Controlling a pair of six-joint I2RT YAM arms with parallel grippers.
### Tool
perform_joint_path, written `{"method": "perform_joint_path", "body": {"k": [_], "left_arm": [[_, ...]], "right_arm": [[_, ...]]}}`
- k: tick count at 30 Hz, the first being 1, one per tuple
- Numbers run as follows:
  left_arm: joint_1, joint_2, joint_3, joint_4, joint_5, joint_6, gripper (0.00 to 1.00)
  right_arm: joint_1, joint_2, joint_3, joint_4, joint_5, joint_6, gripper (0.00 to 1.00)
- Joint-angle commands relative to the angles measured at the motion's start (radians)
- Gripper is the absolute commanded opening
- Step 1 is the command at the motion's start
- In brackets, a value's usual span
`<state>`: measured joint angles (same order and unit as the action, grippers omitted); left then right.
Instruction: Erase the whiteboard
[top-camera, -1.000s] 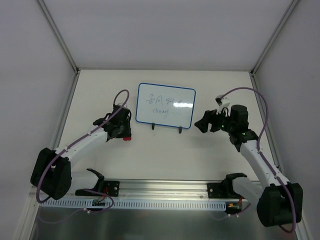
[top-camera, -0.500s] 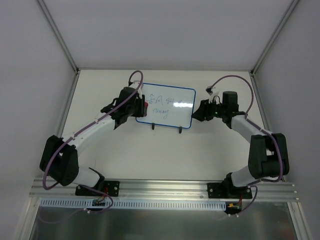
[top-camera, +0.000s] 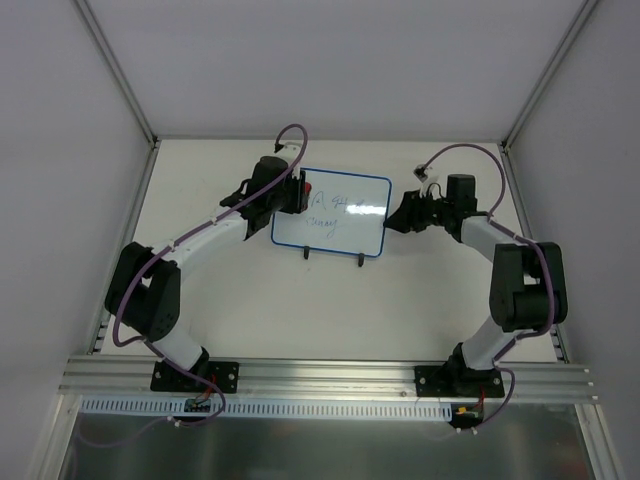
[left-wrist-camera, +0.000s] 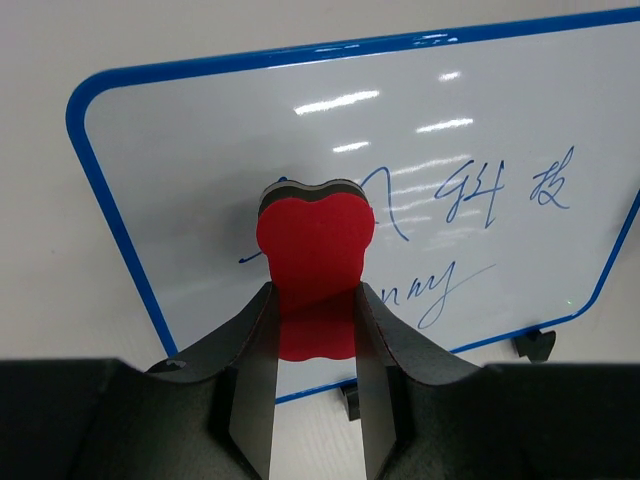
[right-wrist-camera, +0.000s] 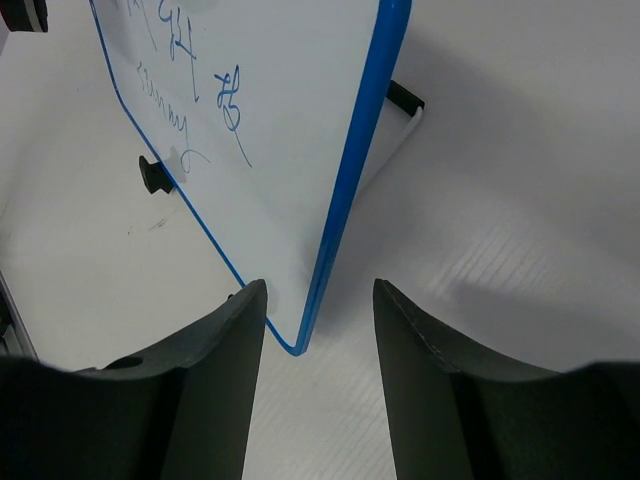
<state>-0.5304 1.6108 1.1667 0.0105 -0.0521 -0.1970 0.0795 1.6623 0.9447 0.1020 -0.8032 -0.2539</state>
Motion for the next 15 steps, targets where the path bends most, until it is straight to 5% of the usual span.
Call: {"method": "perform_joint_path", "body": {"k": [1, 15], "left_arm": [[-0.003, -0.003, 0.028, 0.059, 0.017, 0.034, 0.00], [-0.003, -0.018, -0.007, 0.075, -0.011, 0.053, 0.00]], "right_arm": [[-0.010, 0.013, 0.057, 0.031, -0.057, 0.013, 0.51], [-0.009, 0.114, 0.105, 0.038, -0.156, 0.113, 0.43]]}}
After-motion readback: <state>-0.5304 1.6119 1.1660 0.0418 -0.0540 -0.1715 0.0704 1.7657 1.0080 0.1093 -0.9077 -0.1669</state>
